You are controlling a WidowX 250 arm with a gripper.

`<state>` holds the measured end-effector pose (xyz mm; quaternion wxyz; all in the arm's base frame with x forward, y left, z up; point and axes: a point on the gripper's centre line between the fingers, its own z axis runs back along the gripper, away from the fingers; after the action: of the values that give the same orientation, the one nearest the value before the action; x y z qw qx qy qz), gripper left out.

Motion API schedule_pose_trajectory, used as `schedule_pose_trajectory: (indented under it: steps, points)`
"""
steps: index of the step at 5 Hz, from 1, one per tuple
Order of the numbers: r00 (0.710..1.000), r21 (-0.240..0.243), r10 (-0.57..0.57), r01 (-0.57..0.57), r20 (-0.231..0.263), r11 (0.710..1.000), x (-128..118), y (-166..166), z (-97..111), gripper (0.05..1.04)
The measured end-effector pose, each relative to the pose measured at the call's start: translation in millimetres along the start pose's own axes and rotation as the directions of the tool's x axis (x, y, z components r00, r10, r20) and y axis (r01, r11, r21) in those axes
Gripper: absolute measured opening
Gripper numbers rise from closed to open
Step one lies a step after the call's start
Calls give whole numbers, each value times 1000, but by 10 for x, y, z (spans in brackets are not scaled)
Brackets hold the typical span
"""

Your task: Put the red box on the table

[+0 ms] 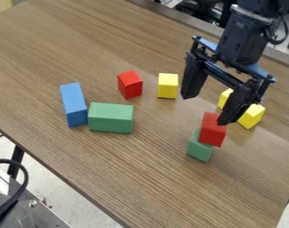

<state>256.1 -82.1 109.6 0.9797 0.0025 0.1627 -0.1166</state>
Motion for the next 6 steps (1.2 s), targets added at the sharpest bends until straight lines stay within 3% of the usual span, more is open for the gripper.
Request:
schedule_pose_trajectory:
  steps: [1, 2, 4, 5, 6]
  points:
    - [1000, 3, 0, 0, -28, 1000, 2, 2, -78, 1000]
    - [1000, 5, -15, 15, -6, 1000, 42, 7, -105, 1000]
    - [999, -44, 8, -6, 37, 999, 110, -66, -106, 1000]
    - [997, -71, 58, -54, 52, 996, 129, -23, -183, 1000]
    - [974, -140, 207, -194, 90, 971, 207, 2, -285, 1000]
